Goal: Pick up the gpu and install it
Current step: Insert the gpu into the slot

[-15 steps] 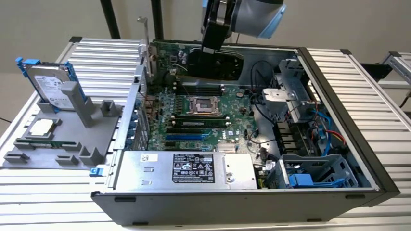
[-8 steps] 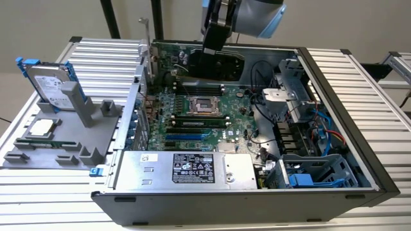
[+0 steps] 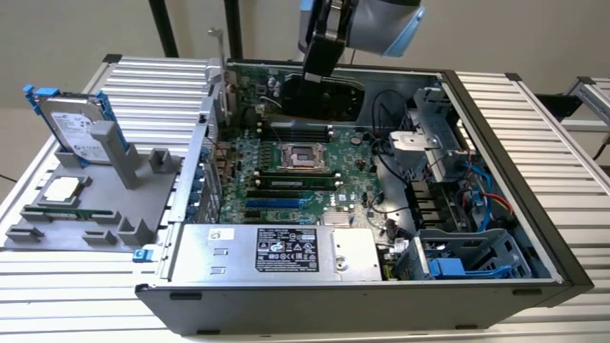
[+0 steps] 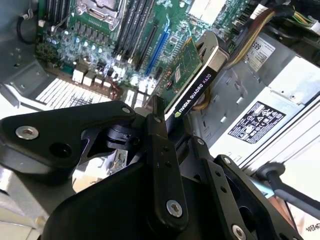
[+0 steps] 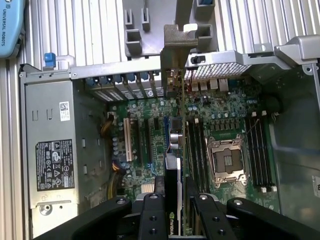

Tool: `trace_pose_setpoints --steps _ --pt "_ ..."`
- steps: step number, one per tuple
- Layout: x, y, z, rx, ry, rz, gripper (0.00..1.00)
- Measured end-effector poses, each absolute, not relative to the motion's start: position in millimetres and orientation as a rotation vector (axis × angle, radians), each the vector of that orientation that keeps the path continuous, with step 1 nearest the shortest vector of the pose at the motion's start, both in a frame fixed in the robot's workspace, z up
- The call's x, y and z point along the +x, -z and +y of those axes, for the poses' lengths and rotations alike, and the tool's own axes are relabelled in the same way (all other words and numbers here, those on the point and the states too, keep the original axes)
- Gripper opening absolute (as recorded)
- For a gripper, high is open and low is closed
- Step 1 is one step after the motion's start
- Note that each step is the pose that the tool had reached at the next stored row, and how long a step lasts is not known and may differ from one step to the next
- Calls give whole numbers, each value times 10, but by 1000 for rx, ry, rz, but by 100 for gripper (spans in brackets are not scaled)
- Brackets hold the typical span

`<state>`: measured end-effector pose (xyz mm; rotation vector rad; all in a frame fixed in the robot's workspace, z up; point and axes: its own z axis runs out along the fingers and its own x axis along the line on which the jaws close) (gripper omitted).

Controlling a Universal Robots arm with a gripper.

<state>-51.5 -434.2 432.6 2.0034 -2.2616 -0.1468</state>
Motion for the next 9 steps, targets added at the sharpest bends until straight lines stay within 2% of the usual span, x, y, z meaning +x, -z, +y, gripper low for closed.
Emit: trace_pose_setpoints --steps 9 --pt "-499 -4289 -4341 2003 146 -2261 0"
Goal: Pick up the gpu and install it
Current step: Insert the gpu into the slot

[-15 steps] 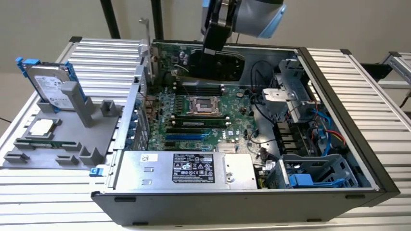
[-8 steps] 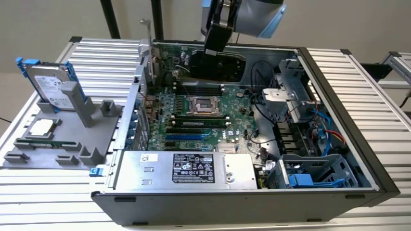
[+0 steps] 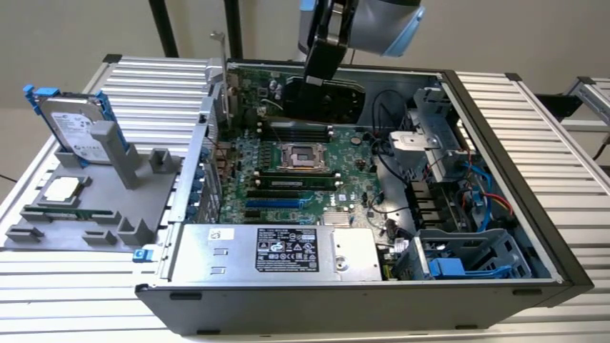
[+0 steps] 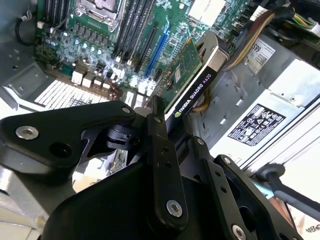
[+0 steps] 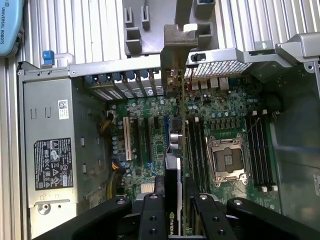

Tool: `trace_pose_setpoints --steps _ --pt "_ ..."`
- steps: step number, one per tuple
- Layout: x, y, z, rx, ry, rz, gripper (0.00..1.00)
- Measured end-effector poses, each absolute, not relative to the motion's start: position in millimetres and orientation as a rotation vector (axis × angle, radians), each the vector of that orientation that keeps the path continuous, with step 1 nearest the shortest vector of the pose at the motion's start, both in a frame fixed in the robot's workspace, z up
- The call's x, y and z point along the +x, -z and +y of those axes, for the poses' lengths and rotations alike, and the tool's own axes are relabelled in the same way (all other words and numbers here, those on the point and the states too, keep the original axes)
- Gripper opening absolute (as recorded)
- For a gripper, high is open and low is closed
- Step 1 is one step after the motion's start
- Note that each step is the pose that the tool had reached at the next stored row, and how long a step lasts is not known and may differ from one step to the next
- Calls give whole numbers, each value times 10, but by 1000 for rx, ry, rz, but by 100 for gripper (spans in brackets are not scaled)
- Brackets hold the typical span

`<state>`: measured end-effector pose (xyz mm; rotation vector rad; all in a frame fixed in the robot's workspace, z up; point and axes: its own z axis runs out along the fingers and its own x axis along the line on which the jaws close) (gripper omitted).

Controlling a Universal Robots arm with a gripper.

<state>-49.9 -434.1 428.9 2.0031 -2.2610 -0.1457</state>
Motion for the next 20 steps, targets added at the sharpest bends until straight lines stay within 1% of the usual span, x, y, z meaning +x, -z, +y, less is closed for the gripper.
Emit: trace_pose_setpoints --steps 20 --pt "-499 -4225 -4342 2003 145 -2261 0"
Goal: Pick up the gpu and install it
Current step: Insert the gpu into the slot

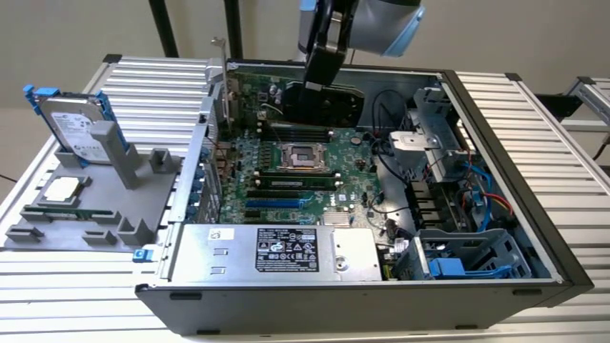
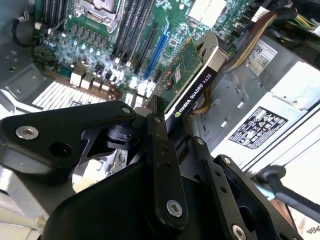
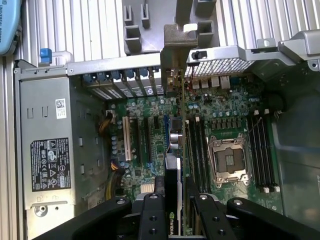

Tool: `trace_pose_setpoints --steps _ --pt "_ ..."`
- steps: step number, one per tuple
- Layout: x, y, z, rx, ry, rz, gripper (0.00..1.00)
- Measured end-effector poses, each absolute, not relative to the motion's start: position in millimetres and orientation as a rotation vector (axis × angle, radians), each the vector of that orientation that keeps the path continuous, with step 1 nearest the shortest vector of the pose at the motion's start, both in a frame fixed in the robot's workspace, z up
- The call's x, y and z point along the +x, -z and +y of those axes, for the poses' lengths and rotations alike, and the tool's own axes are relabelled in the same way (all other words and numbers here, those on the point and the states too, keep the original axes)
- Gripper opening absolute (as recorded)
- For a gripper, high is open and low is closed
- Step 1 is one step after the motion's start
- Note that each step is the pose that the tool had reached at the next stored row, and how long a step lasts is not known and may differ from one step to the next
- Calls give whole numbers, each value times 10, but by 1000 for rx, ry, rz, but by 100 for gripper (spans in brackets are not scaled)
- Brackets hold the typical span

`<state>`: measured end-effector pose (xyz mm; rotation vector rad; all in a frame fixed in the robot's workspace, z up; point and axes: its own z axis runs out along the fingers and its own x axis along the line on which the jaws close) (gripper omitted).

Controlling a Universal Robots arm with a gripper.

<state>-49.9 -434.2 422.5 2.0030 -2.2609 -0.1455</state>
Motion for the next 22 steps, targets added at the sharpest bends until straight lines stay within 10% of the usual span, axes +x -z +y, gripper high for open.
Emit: trace_pose_setpoints --steps 22 --pt "-499 -4180 -4341 2003 145 -2261 0"
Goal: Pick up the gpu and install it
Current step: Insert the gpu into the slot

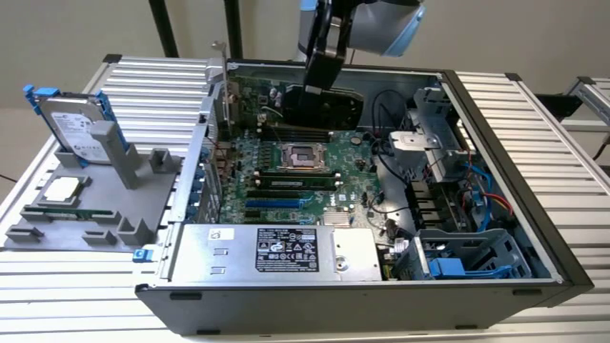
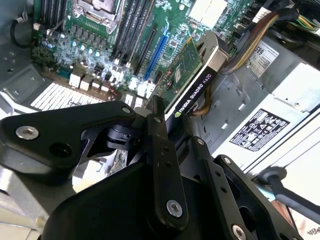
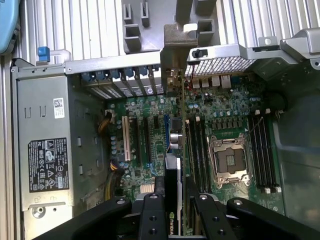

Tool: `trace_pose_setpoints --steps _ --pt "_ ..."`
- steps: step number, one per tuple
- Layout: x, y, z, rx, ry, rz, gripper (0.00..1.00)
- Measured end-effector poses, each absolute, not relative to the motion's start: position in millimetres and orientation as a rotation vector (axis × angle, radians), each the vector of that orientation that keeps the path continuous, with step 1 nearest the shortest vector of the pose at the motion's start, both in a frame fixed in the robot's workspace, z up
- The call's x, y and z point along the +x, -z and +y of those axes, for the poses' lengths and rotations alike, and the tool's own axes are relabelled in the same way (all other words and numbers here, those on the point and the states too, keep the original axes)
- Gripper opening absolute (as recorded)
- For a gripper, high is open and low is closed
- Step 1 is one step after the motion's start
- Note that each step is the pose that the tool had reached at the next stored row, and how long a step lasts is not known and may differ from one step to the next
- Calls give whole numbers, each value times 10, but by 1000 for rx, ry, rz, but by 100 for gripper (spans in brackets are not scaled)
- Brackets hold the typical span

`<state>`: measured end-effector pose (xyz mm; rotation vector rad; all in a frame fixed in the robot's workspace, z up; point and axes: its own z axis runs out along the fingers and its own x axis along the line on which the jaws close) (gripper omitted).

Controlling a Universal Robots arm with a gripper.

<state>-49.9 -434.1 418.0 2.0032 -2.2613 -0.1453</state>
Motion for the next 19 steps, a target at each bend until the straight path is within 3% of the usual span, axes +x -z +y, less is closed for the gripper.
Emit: trace_pose_setpoints --steps 19 --pt "-498 -4136 -4341 2003 145 -2261 0"
